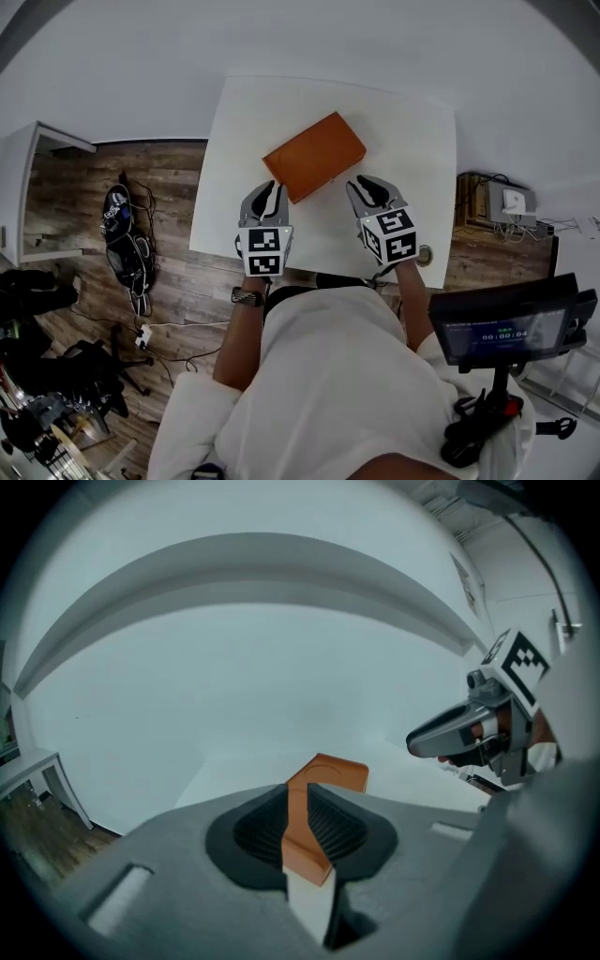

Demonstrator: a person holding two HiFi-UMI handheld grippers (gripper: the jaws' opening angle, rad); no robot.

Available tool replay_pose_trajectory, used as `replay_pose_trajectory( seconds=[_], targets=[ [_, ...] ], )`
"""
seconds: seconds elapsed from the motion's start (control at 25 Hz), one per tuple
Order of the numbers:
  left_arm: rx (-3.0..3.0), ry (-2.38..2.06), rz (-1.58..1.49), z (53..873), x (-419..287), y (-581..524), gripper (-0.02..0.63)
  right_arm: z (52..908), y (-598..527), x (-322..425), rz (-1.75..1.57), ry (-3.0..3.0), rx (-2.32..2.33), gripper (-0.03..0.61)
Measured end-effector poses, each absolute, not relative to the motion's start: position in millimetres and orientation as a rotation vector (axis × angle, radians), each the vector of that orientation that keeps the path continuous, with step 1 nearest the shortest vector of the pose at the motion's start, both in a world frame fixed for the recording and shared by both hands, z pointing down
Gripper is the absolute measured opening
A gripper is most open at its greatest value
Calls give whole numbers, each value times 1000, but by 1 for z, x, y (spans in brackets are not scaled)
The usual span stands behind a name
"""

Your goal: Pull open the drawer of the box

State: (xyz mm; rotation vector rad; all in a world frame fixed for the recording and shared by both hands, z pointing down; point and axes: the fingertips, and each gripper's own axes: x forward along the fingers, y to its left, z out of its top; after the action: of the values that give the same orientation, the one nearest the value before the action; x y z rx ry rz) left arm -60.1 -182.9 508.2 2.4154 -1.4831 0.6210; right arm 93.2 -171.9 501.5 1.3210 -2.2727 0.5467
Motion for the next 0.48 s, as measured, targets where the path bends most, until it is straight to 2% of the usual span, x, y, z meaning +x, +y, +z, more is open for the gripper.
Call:
replay_pose_trajectory(
  seconds=[0.48],
  targets=[
    [2286,-1469,733,554,-64,-188,77,556,-184,88,605,-2206,1166,97]
  ],
)
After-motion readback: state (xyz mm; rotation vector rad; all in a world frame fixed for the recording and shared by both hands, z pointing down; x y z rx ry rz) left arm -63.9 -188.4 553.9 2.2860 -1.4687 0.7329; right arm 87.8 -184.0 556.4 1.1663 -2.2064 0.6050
